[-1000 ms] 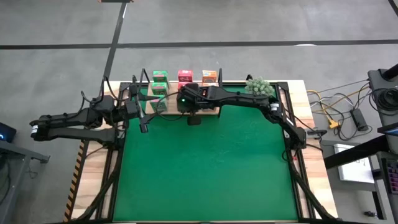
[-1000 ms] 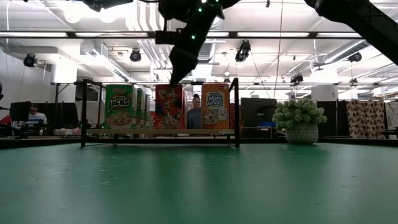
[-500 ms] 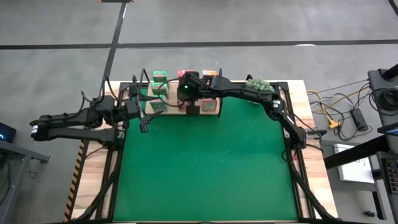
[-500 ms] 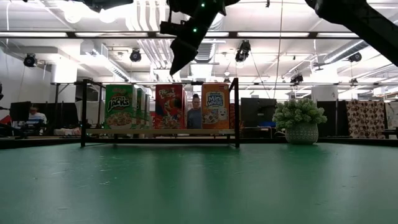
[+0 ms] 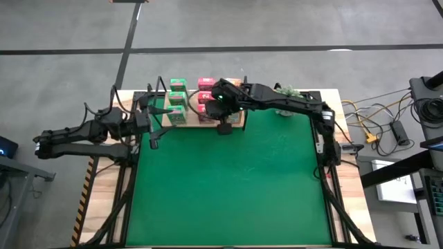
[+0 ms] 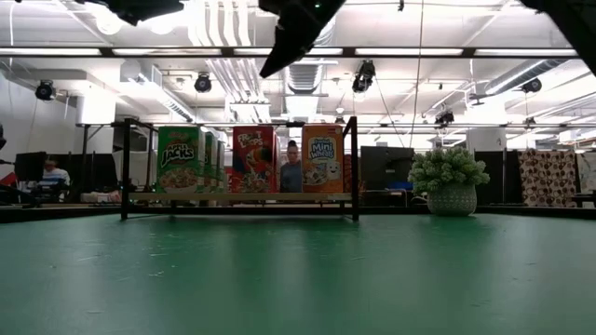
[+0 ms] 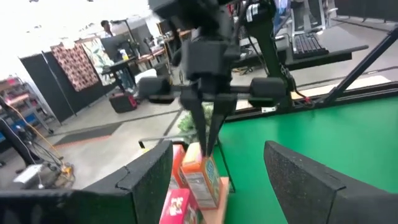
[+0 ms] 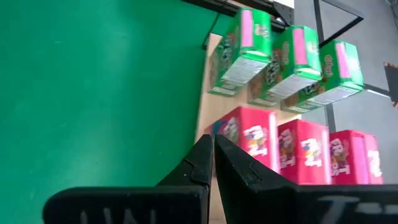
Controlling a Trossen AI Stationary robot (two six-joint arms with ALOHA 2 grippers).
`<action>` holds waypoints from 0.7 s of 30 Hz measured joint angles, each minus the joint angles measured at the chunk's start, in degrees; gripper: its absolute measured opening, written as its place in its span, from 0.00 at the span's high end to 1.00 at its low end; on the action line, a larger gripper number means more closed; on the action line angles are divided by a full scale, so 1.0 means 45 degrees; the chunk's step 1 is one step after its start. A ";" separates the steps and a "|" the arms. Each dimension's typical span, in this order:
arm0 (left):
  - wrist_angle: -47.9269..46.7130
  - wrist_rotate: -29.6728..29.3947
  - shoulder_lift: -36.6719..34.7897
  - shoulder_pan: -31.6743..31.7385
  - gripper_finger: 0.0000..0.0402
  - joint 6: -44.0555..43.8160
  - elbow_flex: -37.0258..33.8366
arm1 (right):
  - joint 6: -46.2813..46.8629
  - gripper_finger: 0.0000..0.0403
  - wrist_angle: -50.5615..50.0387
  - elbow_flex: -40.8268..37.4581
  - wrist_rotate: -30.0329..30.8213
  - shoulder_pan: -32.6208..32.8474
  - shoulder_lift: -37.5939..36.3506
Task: Stack cereal on shelf
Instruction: Return to Home Position
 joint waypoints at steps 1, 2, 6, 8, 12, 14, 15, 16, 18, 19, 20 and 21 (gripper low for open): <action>-0.0159 0.0000 -0.0191 0.0000 0.41 -0.0166 -0.0004 | 0.0009 0.98 0.0358 -0.0622 -0.0015 0.0064 -0.0330; -0.0219 0.0002 -0.0389 0.0000 0.41 -0.0354 -0.0043 | 0.0048 0.98 0.0820 -0.1277 -0.0019 0.0120 -0.0674; -0.0233 0.0020 -0.1197 0.0000 0.41 -0.0680 -0.0579 | 0.0486 0.98 0.3094 -0.4408 -0.0026 0.0243 -0.2295; -0.0335 0.0034 -0.1608 0.0000 0.41 -0.0789 -0.0925 | 0.0578 0.98 0.4420 -0.6131 -0.0020 0.0311 -0.3137; -0.0289 0.0039 -0.2521 0.0000 0.41 -0.1090 -0.1486 | 0.0716 0.98 0.7122 -0.9241 -0.0032 0.0365 -0.4699; -0.0287 0.0039 -0.3022 0.0000 0.41 -0.1303 -0.1801 | 0.0858 0.98 0.8295 -1.0605 -0.0288 0.0365 -0.5459; -0.0305 0.0040 -0.3265 0.0000 0.41 -0.1451 -0.1952 | 0.0882 0.98 0.8795 -1.1221 -0.0349 0.0365 -0.5835; -0.0305 0.0039 -0.3513 0.0000 0.41 -0.1598 -0.2100 | 0.0888 0.98 0.9209 -1.1803 -0.0415 0.0365 -0.6228; -0.0281 0.0039 -0.4053 0.0000 0.41 -0.1762 -0.2413 | 0.0880 0.98 1.0023 -1.2918 -0.0465 0.0365 -0.6993; -0.0276 0.0039 -0.4334 0.0000 0.41 -0.1777 -0.2591 | 0.0879 0.98 1.0397 -1.3453 -0.0539 0.0360 -0.7385; -0.0293 0.0039 -0.4611 0.0000 0.41 -0.1782 -0.2772 | 0.0879 0.98 1.0746 -1.4000 -0.0559 0.0360 -0.7802; -0.0300 0.0039 -0.4881 0.0000 0.41 -0.1793 -0.2929 | 0.0879 0.98 1.1080 -1.4512 -0.0559 0.0360 -0.8203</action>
